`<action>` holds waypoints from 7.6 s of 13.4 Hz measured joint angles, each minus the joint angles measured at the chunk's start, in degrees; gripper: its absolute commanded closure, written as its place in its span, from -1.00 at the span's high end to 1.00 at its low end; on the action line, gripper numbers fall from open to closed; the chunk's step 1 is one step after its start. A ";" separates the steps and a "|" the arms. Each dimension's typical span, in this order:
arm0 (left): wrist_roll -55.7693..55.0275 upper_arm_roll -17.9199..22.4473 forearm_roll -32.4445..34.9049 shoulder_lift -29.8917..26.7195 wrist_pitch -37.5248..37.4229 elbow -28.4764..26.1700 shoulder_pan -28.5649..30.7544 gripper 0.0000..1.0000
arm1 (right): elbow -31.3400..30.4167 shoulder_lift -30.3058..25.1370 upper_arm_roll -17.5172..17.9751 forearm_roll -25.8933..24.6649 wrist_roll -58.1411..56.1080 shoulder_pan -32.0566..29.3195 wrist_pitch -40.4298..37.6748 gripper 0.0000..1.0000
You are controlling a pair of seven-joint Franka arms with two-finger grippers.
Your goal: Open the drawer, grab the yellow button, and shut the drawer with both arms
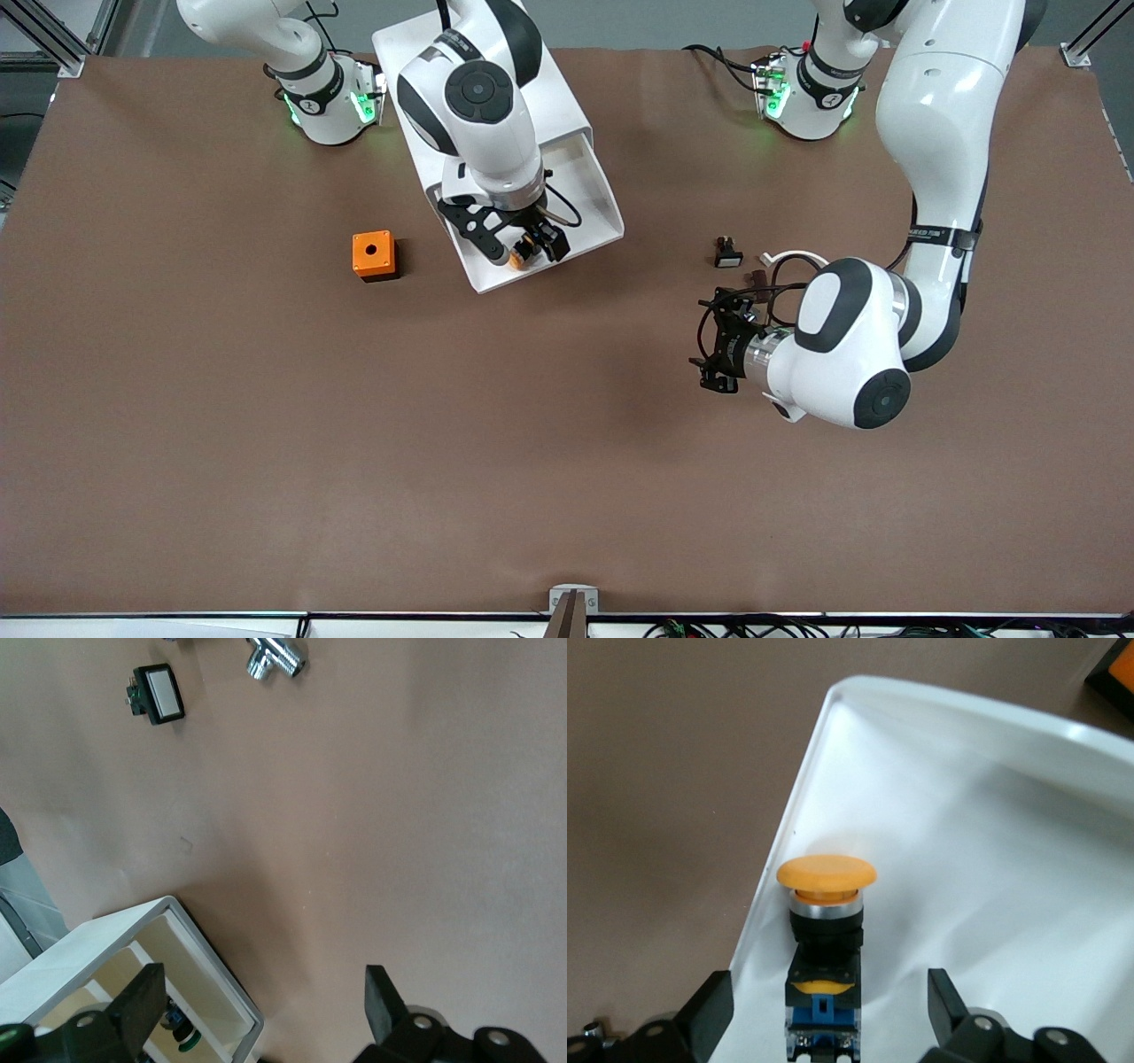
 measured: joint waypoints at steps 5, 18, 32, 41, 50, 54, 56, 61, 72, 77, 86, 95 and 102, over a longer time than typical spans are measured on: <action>2.26 -0.40 1.49 -0.43 0.00 -0.51 -1.12 0.99 | 0.06 0.29 -0.24 -0.01 -0.21 0.48 -0.03 -0.92; 17.43 -1.50 4.57 -0.38 6.36 -0.97 -5.09 0.99 | 14.90 -1.69 -1.75 4.94 -28.32 -16.98 -21.82 -1.00; 38.39 -2.14 18.24 -3.21 16.92 -1.94 -12.02 0.99 | 9.72 4.96 -2.08 -0.30 -87.71 -45.69 -12.43 -1.00; 34.90 -2.60 18.80 -3.62 18.64 -4.07 -20.59 0.97 | 0.54 14.10 -2.06 -1.82 -95.18 -49.58 9.58 -1.00; 32.54 -9.87 18.97 -4.19 17.42 -6.56 -24.14 0.99 | 0.15 21.55 -2.03 -1.81 -96.18 -50.62 15.62 -0.71; 31.46 -13.31 18.97 -4.20 16.07 -7.04 -24.20 0.99 | 0.18 21.87 -1.97 -1.72 -96.17 -51.12 15.76 0.23; 31.45 -13.97 18.97 -4.13 16.06 -7.59 -24.51 0.99 | 0.26 21.88 -1.98 -1.72 -96.17 -51.13 15.86 0.73; 31.44 -14.27 18.97 -3.32 16.11 -7.91 -26.13 0.99 | 1.21 21.52 -1.98 -1.72 -96.20 -51.61 16.02 1.00; 29.25 -13.92 19.49 -3.51 16.00 -7.40 -20.48 0.99 | 2.67 6.14 -1.55 -1.80 -101.71 -52.22 2.53 1.00; 29.81 -14.03 27.44 -8.15 15.94 -6.28 -9.31 0.99 | 3.41 -3.19 -1.57 -1.77 -96.08 -52.29 -7.09 1.00; 37.60 -13.95 34.58 -18.59 10.38 -6.15 7.43 0.99 | 3.91 -17.53 -0.80 -1.77 -89.05 -51.89 -22.64 1.00; 61.46 -5.01 30.92 -31.08 -1.40 -6.16 12.18 0.99 | 3.85 -18.85 -0.24 -1.77 -89.05 -51.15 -23.46 1.00; 82.16 3.39 25.38 -42.35 -8.79 -12.41 12.25 0.99 | 3.85 -18.89 -0.27 -5.55 -89.05 -49.96 -22.00 1.00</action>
